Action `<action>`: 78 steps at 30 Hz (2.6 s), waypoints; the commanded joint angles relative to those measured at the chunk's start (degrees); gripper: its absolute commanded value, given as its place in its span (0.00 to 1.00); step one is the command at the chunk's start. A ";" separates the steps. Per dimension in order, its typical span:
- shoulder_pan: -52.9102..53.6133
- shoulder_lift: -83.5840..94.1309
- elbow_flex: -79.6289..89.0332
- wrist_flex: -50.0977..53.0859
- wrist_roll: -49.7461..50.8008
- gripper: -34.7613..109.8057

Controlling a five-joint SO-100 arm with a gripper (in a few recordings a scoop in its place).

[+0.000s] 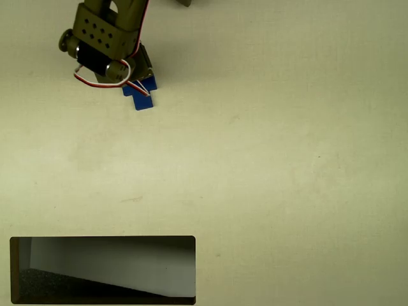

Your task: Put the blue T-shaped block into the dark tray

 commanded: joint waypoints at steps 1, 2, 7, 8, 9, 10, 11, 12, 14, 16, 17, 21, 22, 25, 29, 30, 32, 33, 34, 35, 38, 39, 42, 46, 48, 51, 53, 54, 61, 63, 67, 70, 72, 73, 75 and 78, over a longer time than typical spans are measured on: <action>-3.34 0.18 -0.35 -6.33 5.63 0.24; -4.66 -0.35 -0.62 -8.70 7.73 0.24; -12.39 -4.92 -4.57 -21.53 21.62 0.24; -13.71 -6.15 -6.68 -22.59 24.26 0.24; -14.68 -7.73 -9.05 -22.68 26.02 0.24; -15.38 -9.14 -11.25 -22.68 27.25 0.24; -15.82 -10.55 -13.18 -22.68 28.21 0.24; -16.17 -11.87 -14.85 -22.68 28.92 0.24; -16.35 -13.97 -17.31 -23.47 29.62 0.24; -16.35 -15.73 -18.98 -25.58 30.50 0.24; -16.26 -16.52 -19.86 -26.37 30.76 0.24; -15.38 -16.52 -20.30 -26.81 29.71 0.24; -15.12 -14.68 -18.54 -26.81 28.92 0.24; -13.97 -4.39 -9.23 -25.31 25.22 0.24; -14.94 2.11 -1.76 -26.02 25.58 0.24; -15.47 0.97 -2.37 -26.54 26.54 0.24; -16.35 -2.90 -5.62 -27.69 28.04 0.24; -16.70 -5.54 -7.91 -28.21 28.39 0.24; -17.05 -8.35 -10.37 -28.74 28.48 0.24; -17.31 -11.07 -12.74 -29.27 28.56 0.24; -18.37 -18.72 -19.78 -31.20 29.09 0.24; -18.54 -21.09 -21.88 -31.90 29.27 0.24; -18.98 -27.33 -31.03 -28.92 30.15 0.24; -19.60 -34.63 -40.78 -30.32 31.73 0.24; -19.95 -37.71 -44.38 -32.52 32.08 0.24; -20.13 -41.84 -50.27 -33.13 32.26 0.24; -20.30 -44.30 -53.79 -33.13 32.34 0.24; -20.48 -45.35 -55.28 -32.96 32.43 0.24; -21.62 -47.99 -59.77 -31.11 31.99 0.24; -22.06 -48.60 -60.38 -31.90 32.52 0.24; -22.94 -49.57 -61.70 -32.34 33.05 0.24; -23.55 -50.19 -62.40 -32.70 33.13 0.24; -24.08 -50.89 -63.11 -33.93 33.57 0.24; -24.35 -51.50 -63.72 -35.16 33.75 0.24; -24.79 -53.44 -65.65 -37.79 34.10 0.24; -25.31 -58.01 -71.28 -40.25 34.19 0.24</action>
